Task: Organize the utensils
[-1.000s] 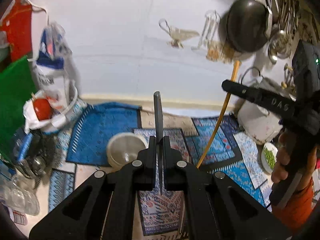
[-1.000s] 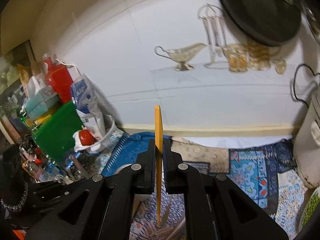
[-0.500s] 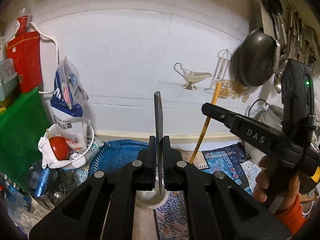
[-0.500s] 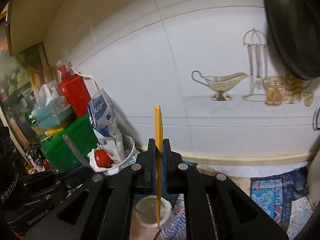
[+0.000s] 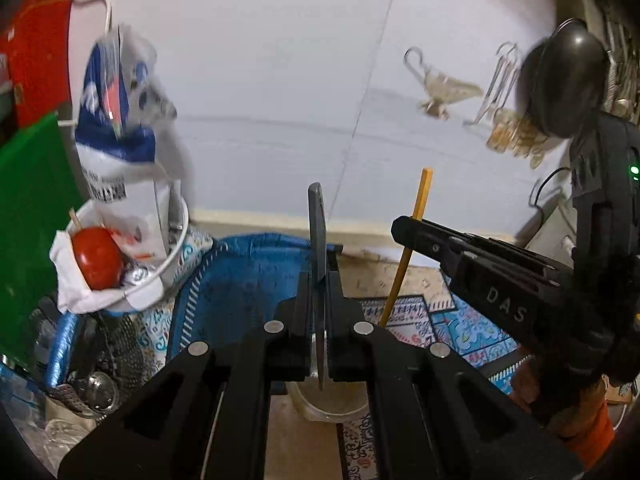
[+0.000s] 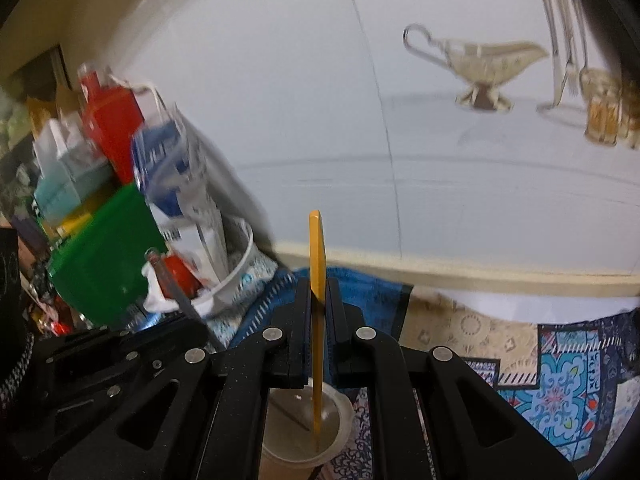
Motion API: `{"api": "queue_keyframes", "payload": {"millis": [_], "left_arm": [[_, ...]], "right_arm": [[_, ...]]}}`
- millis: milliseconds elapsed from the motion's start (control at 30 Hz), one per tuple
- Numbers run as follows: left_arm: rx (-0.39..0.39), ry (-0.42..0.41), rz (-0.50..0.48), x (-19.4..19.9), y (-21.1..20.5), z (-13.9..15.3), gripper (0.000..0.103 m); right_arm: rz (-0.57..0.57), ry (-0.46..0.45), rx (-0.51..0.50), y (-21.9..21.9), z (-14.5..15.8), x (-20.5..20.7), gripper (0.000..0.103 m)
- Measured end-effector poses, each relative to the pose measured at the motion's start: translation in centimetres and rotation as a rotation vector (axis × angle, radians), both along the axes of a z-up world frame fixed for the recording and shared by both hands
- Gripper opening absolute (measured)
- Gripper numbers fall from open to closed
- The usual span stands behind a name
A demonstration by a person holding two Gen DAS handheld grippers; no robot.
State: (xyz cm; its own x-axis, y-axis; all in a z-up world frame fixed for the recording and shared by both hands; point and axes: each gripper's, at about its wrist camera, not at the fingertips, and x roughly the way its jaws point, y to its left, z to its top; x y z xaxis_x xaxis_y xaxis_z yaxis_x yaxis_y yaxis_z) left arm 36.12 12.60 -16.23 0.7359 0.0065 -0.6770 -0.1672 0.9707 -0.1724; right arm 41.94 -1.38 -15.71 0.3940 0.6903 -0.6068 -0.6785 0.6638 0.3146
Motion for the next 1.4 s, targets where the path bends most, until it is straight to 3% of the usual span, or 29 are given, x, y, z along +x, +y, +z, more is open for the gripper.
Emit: {"api": "queue_keyframes", "payload": {"millis": [200, 633, 900, 1033, 1167, 1400], "left_arm": [[-0.009, 0.044, 0.004, 0.6, 0.3, -1.7, 0.004], [0.046, 0.058, -0.004, 0.4, -0.7, -1.0, 0.007], [0.084, 0.032, 0.014, -1.2, -1.8, 0.9, 0.03], [0.094, 0.017, 0.011, -2.0, -2.7, 1.8, 0.044], [0.096, 0.01, 0.003, -2.7, -4.0, 2.5, 0.054], [0.061, 0.018, -0.042, -3.3, -6.9, 2.1, 0.063]], "right_arm": [[0.021, 0.034, -0.037, 0.2, -1.4, 0.0, 0.006], [0.074, 0.05, -0.071, 0.1, -1.4, -0.9, 0.007], [0.066, 0.023, -0.066, -1.9, 0.0, -1.9, 0.008], [0.043, -0.003, -0.06, -3.5, 1.1, -2.6, 0.018], [0.019, -0.025, -0.065, -5.4, 1.9, -3.3, 0.021], [-0.063, -0.055, -0.087, -10.0, 2.5, -4.2, 0.033]]}}
